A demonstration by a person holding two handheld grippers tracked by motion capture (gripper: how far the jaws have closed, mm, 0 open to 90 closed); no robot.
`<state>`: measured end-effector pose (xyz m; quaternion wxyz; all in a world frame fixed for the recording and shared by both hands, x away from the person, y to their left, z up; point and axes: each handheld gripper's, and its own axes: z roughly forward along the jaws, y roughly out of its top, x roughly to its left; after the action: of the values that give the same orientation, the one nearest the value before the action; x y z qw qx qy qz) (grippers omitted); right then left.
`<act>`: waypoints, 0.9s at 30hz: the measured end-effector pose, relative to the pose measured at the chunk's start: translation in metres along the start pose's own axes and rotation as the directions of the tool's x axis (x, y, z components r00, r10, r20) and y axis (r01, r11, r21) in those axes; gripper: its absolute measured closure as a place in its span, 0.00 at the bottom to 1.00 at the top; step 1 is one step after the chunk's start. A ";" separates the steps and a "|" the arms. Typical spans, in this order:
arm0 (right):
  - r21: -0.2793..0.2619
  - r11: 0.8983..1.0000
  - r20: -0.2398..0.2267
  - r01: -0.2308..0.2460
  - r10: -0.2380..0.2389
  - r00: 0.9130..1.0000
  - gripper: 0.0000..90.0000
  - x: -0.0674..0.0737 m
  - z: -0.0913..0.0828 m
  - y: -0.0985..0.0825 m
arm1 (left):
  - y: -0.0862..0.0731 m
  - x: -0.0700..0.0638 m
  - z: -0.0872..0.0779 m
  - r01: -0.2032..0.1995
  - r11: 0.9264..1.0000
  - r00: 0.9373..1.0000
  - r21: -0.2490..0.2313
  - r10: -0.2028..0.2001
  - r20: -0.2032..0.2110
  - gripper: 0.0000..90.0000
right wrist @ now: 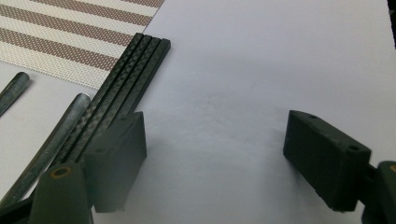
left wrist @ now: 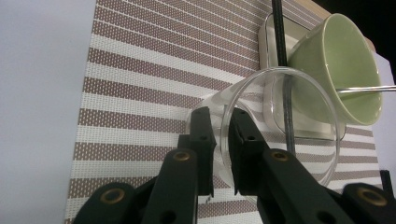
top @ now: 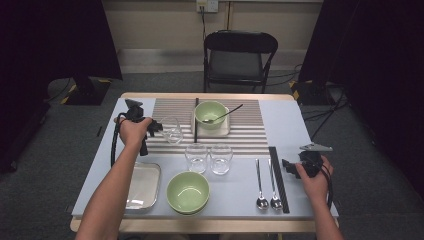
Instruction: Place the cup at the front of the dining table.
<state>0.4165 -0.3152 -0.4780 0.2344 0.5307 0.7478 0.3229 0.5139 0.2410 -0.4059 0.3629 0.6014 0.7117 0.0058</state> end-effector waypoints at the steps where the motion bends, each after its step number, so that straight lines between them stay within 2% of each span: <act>1: 0.000 1.000 0.000 0.000 0.000 1.000 0.22 0.000 0.000 0.000 | 0.000 -0.001 0.001 0.015 1.000 1.000 -0.008 -0.015 0.003 0.90; 7: 0.000 1.000 0.000 0.000 0.000 1.000 0.22 0.000 0.000 0.000 | 0.000 -0.003 0.001 0.013 1.000 1.000 -0.009 -0.013 0.005 0.90; 8: 0.000 1.000 0.000 0.000 0.000 1.000 0.22 0.000 0.000 0.000 | 0.000 -0.002 0.001 -0.002 1.000 1.000 -0.005 0.002 0.003 0.89; 24: 0.001 1.000 0.000 -0.001 0.001 1.000 0.22 0.000 0.000 0.000 | -0.001 -0.006 0.003 0.001 1.000 1.000 -0.016 -0.001 0.008 0.87; 27: 0.000 1.000 0.000 -0.001 0.001 1.000 0.22 0.000 0.000 0.000 | -0.001 -0.006 0.003 -0.011 1.000 1.000 -0.016 0.011 0.003 0.87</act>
<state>0.4165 -0.3151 -0.4779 0.2343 0.5311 0.7476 0.3227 0.5151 0.2344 -0.4053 0.3688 0.6023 0.7078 0.0123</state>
